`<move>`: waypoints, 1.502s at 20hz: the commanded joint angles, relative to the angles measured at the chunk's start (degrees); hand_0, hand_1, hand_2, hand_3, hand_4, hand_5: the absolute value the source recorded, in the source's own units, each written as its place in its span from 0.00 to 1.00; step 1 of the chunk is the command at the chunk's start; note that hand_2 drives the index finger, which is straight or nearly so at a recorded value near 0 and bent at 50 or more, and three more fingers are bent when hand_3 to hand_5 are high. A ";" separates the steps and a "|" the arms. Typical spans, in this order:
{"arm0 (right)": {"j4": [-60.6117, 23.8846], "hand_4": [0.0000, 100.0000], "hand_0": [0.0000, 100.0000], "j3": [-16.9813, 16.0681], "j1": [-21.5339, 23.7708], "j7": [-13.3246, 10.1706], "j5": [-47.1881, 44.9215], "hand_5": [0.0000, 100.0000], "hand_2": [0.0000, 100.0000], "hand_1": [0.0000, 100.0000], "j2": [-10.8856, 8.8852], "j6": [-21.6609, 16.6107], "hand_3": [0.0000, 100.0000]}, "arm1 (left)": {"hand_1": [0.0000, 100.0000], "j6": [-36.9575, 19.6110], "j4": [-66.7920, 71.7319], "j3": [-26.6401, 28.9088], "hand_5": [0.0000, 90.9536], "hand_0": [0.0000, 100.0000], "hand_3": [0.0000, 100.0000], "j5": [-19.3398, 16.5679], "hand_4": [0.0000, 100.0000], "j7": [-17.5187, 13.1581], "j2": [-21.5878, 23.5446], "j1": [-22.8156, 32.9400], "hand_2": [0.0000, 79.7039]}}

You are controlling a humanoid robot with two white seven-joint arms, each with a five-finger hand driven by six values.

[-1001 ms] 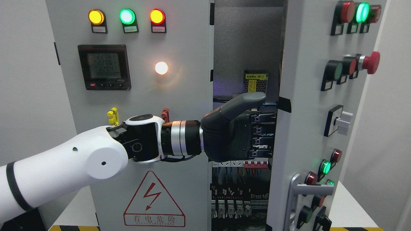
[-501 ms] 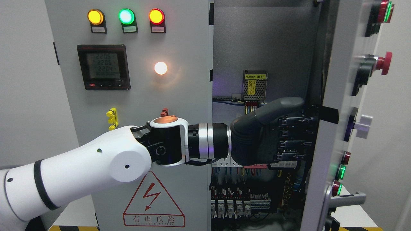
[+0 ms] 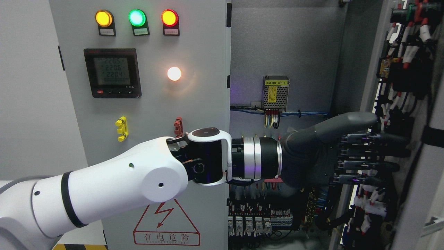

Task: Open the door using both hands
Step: 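Push the push-button door outward with the left hand, swinging it open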

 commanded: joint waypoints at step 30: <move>0.00 0.00 0.12 0.00 0.00 -0.04 0.00 0.00 0.00 0.39 0.00 0.04 0.00 | 0.39 -9.59 1.99 -2.24 0.00 0.12 0.00 0.06 0.00 11.14 -16.99 -0.52 0.00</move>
